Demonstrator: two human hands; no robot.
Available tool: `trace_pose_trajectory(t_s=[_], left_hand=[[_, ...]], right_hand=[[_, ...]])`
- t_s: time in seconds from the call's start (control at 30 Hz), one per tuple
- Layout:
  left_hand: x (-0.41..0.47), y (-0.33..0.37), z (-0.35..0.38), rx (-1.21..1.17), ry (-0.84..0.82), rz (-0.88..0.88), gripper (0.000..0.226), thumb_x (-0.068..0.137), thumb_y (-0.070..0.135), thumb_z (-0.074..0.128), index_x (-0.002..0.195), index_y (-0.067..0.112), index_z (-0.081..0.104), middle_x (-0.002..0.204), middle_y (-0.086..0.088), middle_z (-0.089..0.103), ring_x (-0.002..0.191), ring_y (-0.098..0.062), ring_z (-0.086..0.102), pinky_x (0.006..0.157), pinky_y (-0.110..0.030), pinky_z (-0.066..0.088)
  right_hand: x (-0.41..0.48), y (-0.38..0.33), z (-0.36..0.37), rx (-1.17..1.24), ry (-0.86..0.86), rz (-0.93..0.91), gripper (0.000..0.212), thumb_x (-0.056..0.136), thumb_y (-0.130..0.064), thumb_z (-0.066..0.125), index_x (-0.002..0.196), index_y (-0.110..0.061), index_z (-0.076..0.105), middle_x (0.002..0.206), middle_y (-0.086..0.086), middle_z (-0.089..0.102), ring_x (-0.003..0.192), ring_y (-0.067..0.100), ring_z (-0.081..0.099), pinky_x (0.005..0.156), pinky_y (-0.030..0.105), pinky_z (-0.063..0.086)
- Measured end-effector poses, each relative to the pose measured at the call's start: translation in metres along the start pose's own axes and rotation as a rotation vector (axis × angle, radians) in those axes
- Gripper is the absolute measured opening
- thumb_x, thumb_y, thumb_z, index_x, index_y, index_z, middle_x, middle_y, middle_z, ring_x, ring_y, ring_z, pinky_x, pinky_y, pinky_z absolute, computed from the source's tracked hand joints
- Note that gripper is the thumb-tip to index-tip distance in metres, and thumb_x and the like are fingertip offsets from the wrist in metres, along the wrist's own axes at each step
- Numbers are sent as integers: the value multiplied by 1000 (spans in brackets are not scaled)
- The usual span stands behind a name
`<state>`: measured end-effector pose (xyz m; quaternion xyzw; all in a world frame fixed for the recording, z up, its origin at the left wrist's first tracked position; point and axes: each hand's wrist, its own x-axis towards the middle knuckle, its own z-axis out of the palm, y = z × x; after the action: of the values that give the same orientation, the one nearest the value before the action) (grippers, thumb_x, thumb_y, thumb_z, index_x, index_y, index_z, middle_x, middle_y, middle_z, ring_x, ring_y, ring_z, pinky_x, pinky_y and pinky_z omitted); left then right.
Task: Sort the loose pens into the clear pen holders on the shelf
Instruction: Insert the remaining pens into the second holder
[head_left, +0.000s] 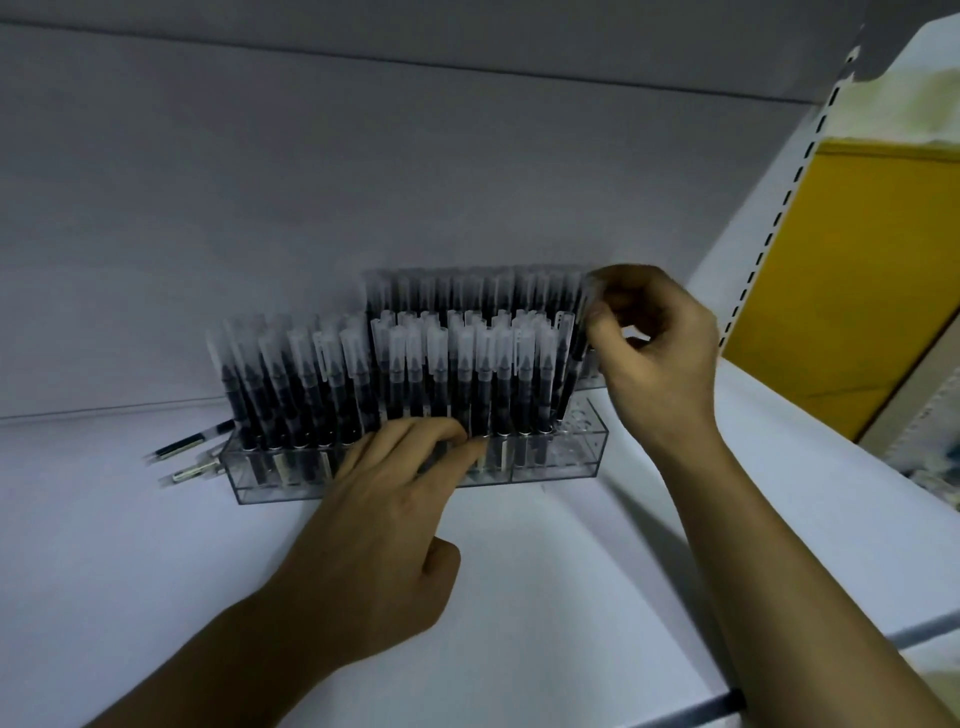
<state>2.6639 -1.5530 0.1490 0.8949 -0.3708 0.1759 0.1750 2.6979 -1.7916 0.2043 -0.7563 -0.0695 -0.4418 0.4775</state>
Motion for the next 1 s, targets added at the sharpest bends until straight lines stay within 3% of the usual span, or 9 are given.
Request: trace_pose_trajectory(t_s=[0.1,0.37,0.57,0.7,0.77,0.87,1.0], left_hand=[[3,0,2,9,-11,14,68,71,17,41,139,14,53,137,3,47,129,-18,43,106,-41,42],[17,-1,11,-24,12,69,67,74,22,32,137,13,55,138,3,48,130,-16,43,109,-37,41],[22,-3,14,-81,5,71,63,73,12,47,135,17,55,141,5,45,135,-14,38,112,-35,38],[19,-6,13,-103,-8,83,59,78,9,48,135,22,55,143,8,43,135,-10,37,112,-32,38],[14,-8,10,-91,1,94,54,80,11,48,132,25,57,136,10,46,129,-7,40,109,-29,39],[5,-13,-2,-55,32,89,45,80,14,48,121,26,63,122,11,54,112,-7,50,95,-27,43],[1,-28,-32,-3,166,16,15,81,16,48,85,24,60,83,10,57,76,-11,51,67,-34,46]], right_hand=[[-2,2,3,-89,-58,19,20,89,-9,68,105,-20,73,88,-11,73,74,8,66,65,21,55],[1,7,0,-200,4,39,20,86,-14,69,98,-30,70,82,-17,70,76,6,67,67,22,57],[3,12,-2,-291,-24,113,18,86,-18,69,93,-34,65,80,-20,68,80,-2,64,62,4,44],[0,10,-2,-288,36,81,21,85,-19,67,103,-30,65,84,-16,67,81,3,64,66,15,50],[-2,7,-1,-294,66,-24,25,83,-18,63,107,-22,67,89,-7,67,81,8,62,67,21,50],[-12,-4,8,-325,42,-247,25,80,-11,62,104,-9,69,94,1,65,82,11,57,73,15,45],[-37,-17,37,-284,-175,-408,18,80,-5,64,98,-5,69,93,6,63,82,19,57,75,24,45]])
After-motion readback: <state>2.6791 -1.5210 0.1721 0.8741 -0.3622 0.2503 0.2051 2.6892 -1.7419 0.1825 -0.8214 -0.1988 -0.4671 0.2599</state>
